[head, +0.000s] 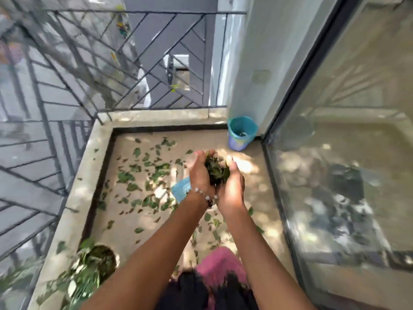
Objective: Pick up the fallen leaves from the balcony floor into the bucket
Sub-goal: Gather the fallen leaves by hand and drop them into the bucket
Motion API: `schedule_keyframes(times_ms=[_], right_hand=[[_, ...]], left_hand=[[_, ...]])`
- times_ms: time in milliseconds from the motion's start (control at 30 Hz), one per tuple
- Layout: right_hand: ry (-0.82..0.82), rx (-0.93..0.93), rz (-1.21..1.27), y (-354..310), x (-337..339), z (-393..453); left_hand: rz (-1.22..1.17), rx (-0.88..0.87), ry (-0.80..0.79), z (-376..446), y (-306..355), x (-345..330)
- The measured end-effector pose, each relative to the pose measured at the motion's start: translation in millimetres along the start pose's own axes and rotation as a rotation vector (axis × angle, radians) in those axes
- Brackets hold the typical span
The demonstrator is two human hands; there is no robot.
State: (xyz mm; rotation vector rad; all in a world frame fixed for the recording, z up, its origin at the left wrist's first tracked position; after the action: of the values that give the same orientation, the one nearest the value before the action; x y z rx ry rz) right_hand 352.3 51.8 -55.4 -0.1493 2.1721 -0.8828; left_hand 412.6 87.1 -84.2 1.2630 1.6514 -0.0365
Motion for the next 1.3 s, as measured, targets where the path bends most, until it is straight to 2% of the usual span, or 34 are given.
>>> schedule_keyframes(times_ms=[167,300,433,567,667,733,800,967,1167,1300], right_hand=[[0.012,0.089,-0.022,-53,37,71],[0.214,0.086,-0.019,-91,56,157],[0.190,0.040,0.059,-130,63,243],[0.144,0.021,-0.014,-175,65,324],[0.116,0.002,-0.024,-196,67,379],[0.133,-0.032,0.001,-203,70,414],[0.129,-0.062,0.033,-205,72,447],[0.245,-0.127,0.081,-190,93,536],[0.362,-0.206,0.180,-139,136,655],[0.447,-0.235,0.219,-99,181,733]], left_hand=[[-0.006,0.140,-0.018,75,-34,-56],[-0.040,0.171,0.027,154,-61,-87],[-0.029,0.125,0.089,236,-71,-121],[0.050,0.066,0.123,307,-66,-163],[-0.035,0.135,0.086,352,-69,-195],[-0.052,0.175,0.120,382,-71,-207],[-0.072,0.202,0.151,415,-75,-209],[0.050,0.247,0.238,508,-83,-190],[0.253,0.321,0.310,639,-119,-125],[0.242,0.434,0.395,714,-147,-94]])
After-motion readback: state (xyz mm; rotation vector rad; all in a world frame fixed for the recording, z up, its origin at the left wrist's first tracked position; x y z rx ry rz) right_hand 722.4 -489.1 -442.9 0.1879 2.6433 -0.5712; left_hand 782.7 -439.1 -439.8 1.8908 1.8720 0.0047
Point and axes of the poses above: each hand's wrist, its own z-axis towards the middle knuckle, its own x-axis out of the back of the hand, y = z × x, the point moved 7 cm from there along z, towards the middle knuckle, and after that the axes turned 7 degrees about -y, right-handed, at the moved point
